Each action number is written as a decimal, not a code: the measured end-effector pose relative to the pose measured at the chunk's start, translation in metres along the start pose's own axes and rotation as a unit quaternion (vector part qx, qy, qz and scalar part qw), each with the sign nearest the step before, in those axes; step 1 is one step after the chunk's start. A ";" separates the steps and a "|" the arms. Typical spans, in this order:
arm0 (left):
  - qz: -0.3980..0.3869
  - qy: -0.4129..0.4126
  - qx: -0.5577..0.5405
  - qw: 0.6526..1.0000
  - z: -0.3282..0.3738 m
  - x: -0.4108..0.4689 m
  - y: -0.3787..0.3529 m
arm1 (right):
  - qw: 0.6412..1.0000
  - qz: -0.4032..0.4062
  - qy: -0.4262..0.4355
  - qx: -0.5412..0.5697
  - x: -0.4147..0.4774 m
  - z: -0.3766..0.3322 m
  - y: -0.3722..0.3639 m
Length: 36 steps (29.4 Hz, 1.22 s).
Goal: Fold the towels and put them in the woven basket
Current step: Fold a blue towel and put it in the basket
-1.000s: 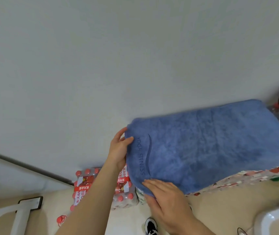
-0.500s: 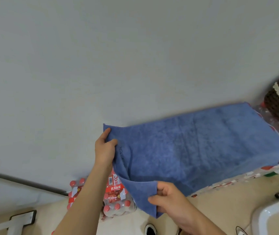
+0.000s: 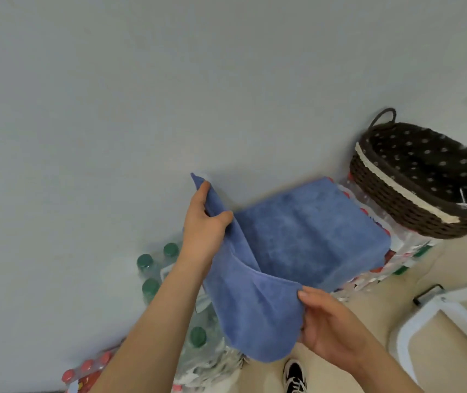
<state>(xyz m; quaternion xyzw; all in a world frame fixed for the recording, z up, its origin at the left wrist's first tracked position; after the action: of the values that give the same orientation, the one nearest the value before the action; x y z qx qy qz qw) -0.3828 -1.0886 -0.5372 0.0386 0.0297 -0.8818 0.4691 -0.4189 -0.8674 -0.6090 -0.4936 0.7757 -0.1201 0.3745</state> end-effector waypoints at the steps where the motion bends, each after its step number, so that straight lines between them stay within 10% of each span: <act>1: -0.015 0.000 0.004 1.000 0.004 0.005 -0.019 | 1.000 0.015 0.007 0.019 -0.004 -0.009 0.013; 14: -0.222 0.049 0.150 0.962 -0.023 0.041 -0.276 | 0.940 0.233 0.124 0.215 -0.057 -0.085 0.220; 17: -0.222 0.006 0.252 0.942 -0.039 0.049 -0.278 | 0.915 0.401 0.026 0.021 -0.064 -0.073 0.268; 19: -0.177 -0.098 0.396 0.896 -0.039 0.063 -0.255 | 0.838 0.490 -0.035 -0.238 -0.073 -0.085 0.284; 21: -0.144 -0.133 0.518 0.833 -0.045 0.076 -0.226 | 0.744 0.504 -0.024 -0.437 -0.074 -0.110 0.275; 26: -0.105 -0.025 0.672 0.732 -0.078 0.077 -0.160 | 0.669 0.439 0.096 -0.591 -0.043 -0.155 0.234; 36: -0.120 0.009 0.599 0.792 -0.073 0.060 -0.104 | 0.629 0.358 0.060 -0.688 0.066 -0.210 0.214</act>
<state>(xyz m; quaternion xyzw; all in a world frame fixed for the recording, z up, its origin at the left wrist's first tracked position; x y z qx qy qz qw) -0.4994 -1.0738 -0.6143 0.3155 -0.4958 -0.7721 0.2419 -0.7255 -0.8584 -0.6137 -0.2831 0.7692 0.5627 -0.1075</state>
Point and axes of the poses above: each hand's wrist, its own x-axis towards the middle knuckle, its own y-axis out of the back of the hand, z = x × y, the point moved 8 cm from there along x, towards the middle knuckle, and after that the axes turned 8 degrees about -x, right-handed, at the moved point
